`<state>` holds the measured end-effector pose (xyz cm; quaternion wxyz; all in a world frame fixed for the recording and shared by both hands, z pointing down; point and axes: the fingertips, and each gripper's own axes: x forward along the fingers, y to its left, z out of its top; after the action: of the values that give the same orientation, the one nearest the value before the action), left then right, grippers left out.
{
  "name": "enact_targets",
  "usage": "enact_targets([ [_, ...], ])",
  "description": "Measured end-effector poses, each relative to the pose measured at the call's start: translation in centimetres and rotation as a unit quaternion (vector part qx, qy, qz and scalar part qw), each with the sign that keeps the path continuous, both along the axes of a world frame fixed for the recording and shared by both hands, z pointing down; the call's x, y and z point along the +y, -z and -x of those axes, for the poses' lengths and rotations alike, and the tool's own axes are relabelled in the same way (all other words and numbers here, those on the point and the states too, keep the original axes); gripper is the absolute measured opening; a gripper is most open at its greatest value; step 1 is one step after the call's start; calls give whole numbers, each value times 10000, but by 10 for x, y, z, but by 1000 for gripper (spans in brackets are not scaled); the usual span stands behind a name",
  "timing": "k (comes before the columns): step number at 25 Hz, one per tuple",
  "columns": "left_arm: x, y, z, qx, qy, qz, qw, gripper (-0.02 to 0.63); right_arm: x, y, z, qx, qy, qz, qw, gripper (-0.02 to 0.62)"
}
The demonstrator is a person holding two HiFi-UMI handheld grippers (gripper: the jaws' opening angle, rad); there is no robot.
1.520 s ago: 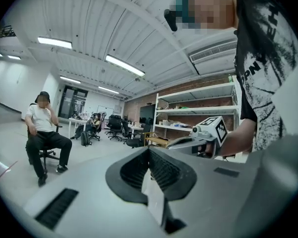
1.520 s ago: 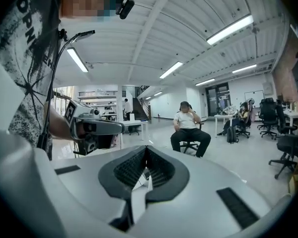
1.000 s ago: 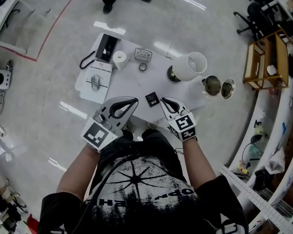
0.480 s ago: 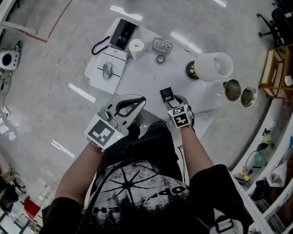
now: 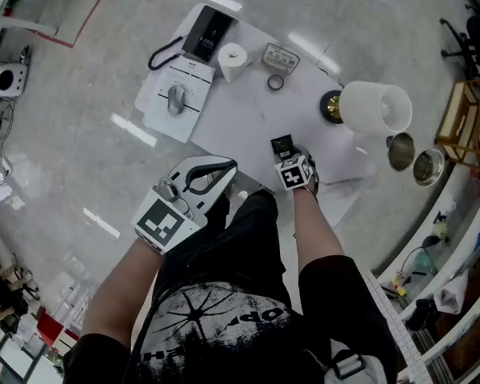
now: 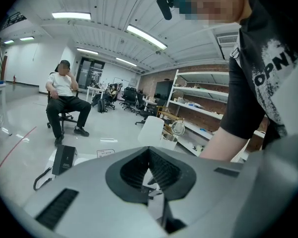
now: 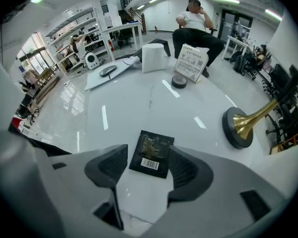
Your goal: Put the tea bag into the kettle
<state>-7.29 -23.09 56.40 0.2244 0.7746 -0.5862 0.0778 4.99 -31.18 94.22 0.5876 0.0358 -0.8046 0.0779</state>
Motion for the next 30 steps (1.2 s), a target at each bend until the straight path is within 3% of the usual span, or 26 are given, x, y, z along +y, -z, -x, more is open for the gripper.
enact_targets([
  [11,15,-37,10,75,-86,362,9993,6,-6,-60,-4,492,-243,18,9985,314],
  [19,3,-35,15,365,-41,214,9991,6,-10,-59,-1,540,-392,34,9978,316],
  [23,-2,-34,22,357,-51,155,9992,6,-18,-57,0,560,-422,-25,9975,194],
  [26,-2,-39,24,355,-75,150,9992,6,-18,-59,1,601,-243,-46,9979,137],
  [30,-3,-37,23,367,-144,95,9992,6,-19,-55,4,606,-220,-86,9979,117],
])
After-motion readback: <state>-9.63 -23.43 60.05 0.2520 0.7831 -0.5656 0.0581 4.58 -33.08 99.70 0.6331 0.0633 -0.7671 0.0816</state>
